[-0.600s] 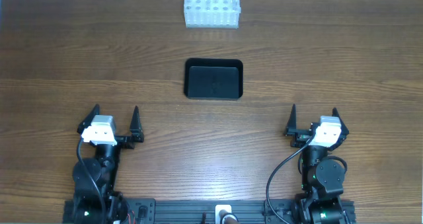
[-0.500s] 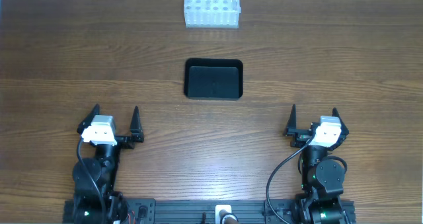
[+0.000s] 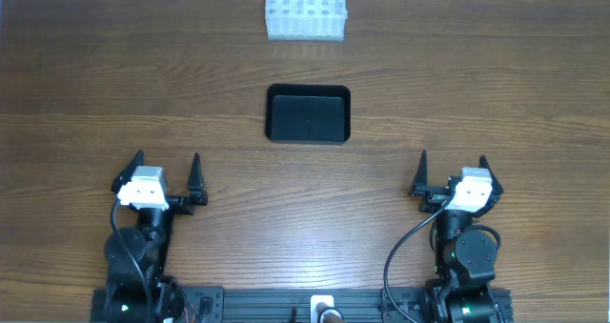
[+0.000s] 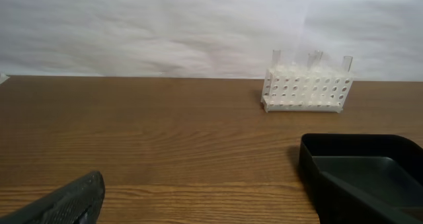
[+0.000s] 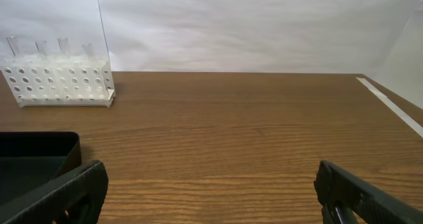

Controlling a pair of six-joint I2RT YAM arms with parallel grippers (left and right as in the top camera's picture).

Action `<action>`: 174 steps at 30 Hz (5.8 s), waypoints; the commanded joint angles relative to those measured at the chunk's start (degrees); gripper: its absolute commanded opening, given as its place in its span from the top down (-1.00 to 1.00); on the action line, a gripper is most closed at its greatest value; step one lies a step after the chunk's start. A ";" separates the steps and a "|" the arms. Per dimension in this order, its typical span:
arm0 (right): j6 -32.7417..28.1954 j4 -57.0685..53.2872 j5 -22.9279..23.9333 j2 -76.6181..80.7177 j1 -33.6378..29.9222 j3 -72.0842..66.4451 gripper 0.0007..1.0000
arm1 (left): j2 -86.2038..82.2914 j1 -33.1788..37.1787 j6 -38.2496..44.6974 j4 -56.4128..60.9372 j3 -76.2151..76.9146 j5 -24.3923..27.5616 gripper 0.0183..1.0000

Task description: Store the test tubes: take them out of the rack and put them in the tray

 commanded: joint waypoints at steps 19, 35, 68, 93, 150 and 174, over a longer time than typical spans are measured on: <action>-0.46 -0.07 -0.46 -0.57 0.37 -0.42 -0.98 | 10.34 1.57 0.17 13.11 0.90 4.52 -1.00; -0.44 -0.07 -0.46 -0.57 0.37 -0.42 -0.98 | 63.87 0.09 -2.60 22.62 38.23 11.02 -1.00; -0.46 -0.07 -0.46 -0.57 0.37 -0.42 -0.98 | 131.43 -14.93 -3.91 1.90 106.07 -7.45 -0.87; -0.44 -0.07 -0.46 -0.59 0.37 -0.42 -0.98 | 133.68 -15.82 -7.48 -0.20 106.38 -10.01 -0.29; -0.44 -0.07 -0.46 -0.57 0.37 -0.42 -0.99 | 122.53 -17.55 -6.38 0.50 106.38 -13.94 0.83; -0.44 -0.07 -0.46 -0.57 0.37 -0.42 -0.99 | 112.06 -27.41 -21.88 -48.89 106.25 -13.92 0.91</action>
